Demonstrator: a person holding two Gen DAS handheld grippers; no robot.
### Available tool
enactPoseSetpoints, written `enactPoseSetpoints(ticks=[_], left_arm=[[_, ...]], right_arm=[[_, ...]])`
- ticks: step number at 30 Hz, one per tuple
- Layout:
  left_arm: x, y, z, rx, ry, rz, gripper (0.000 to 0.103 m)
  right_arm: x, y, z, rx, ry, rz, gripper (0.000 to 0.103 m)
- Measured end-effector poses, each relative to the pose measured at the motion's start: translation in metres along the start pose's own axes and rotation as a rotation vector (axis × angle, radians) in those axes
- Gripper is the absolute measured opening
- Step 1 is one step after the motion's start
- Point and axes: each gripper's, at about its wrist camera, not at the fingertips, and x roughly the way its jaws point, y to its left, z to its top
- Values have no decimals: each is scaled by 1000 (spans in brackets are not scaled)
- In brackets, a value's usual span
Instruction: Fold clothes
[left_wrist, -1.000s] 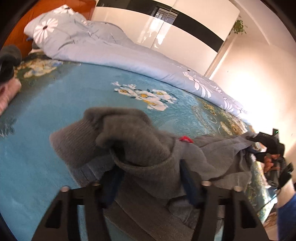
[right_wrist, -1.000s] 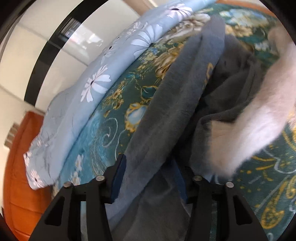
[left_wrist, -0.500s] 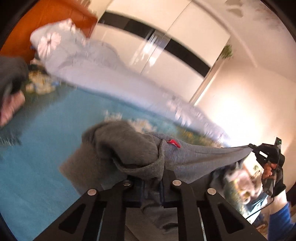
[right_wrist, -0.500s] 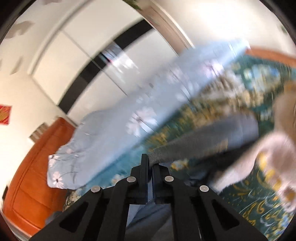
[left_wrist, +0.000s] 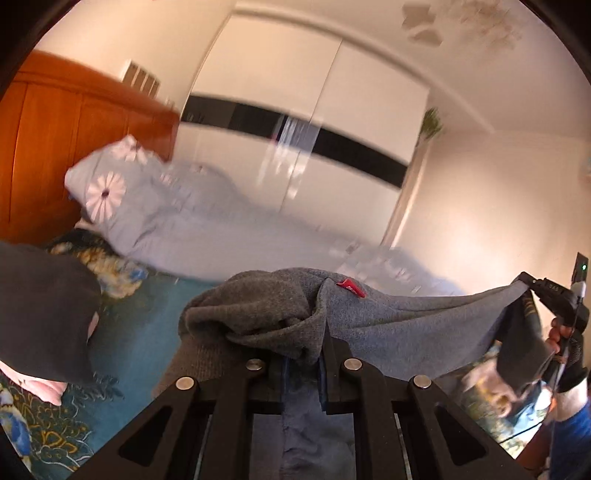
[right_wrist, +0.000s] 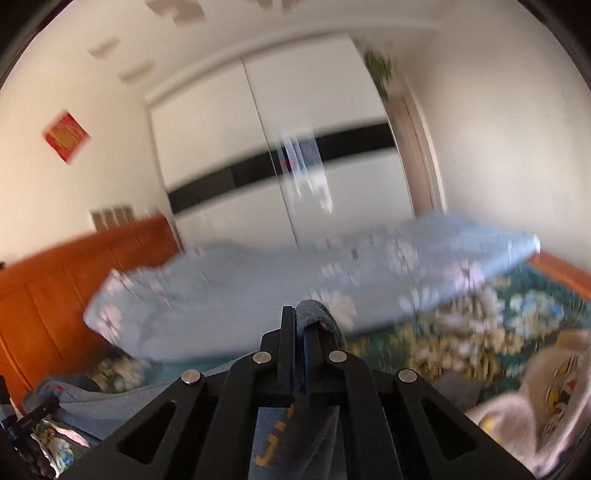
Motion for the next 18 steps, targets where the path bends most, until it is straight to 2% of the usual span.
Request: enactPoseSetpoints(ticks=[4, 8, 12, 15, 18], left_arm=[[68, 21, -4, -25, 105, 40, 13], [132, 34, -3, -26, 181, 111, 13], [190, 55, -6, -52, 262, 177, 13], [222, 77, -18, -107, 356, 210, 16], [247, 101, -33, -182, 456, 230, 16]], right_arm=[[87, -6, -15, -4, 162, -98, 3], [168, -3, -24, 0, 268, -174, 3], [225, 12, -35, -62, 307, -233, 3], [272, 19, -53, -92, 383, -268, 3], [303, 16, -84, -77, 480, -267, 5]])
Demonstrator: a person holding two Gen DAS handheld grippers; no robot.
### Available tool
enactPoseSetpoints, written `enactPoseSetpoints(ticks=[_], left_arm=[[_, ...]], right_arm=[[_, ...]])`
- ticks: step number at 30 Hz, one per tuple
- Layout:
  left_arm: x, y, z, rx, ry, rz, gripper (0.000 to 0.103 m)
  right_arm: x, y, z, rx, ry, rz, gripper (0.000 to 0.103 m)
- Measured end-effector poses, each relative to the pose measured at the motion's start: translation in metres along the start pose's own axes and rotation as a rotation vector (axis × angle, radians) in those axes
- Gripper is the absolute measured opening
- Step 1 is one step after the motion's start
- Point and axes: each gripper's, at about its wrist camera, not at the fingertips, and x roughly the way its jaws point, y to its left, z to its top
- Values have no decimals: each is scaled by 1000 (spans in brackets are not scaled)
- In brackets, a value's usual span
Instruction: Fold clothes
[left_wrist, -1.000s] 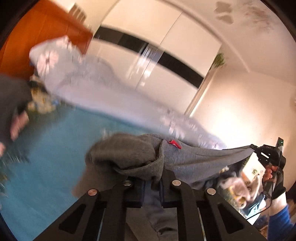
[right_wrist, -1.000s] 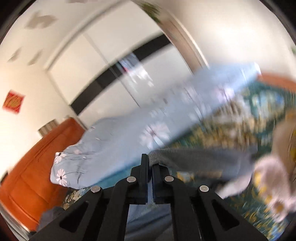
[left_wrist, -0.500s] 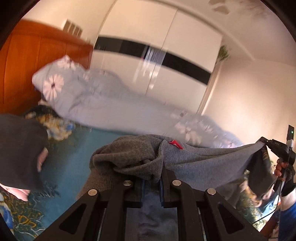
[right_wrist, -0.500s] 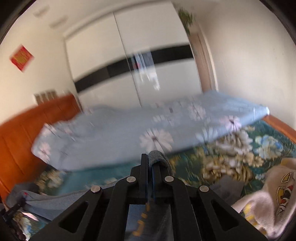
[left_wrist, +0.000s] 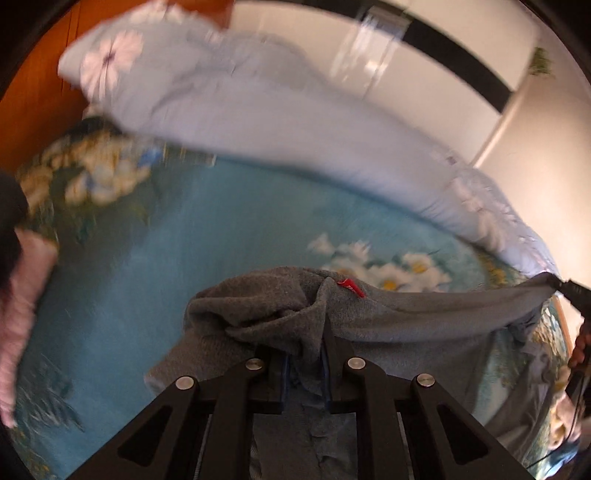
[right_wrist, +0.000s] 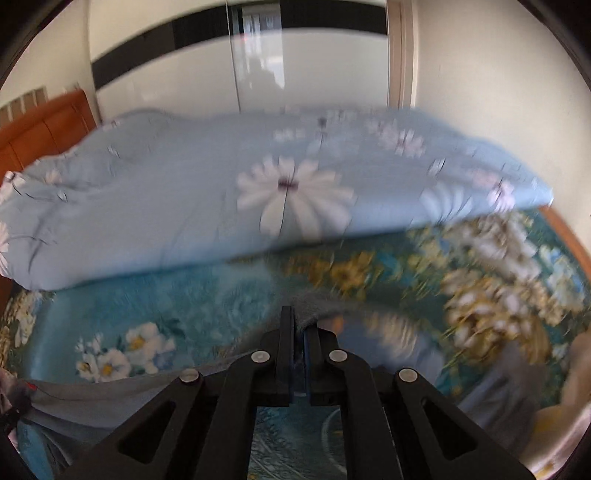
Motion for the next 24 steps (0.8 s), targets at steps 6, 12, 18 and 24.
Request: enactPoseSetpoints(ticks=[6, 12, 18, 24], left_arm=[[-14, 10, -13, -31, 26, -82, 52], [-93, 23, -38, -53, -64, -57, 69], [-115, 58, -130, -291, -31, -80, 77], [-89, 55, -167, -466, 53, -252, 75]], right_arm=[[-5, 3, -19, -72, -13, 50, 60], [-88, -31, -45, -56, -113, 146, 66], [-157, -88, -139, -30, -185, 159, 72], [-171, -131, -209, 24, -93, 97, 72]])
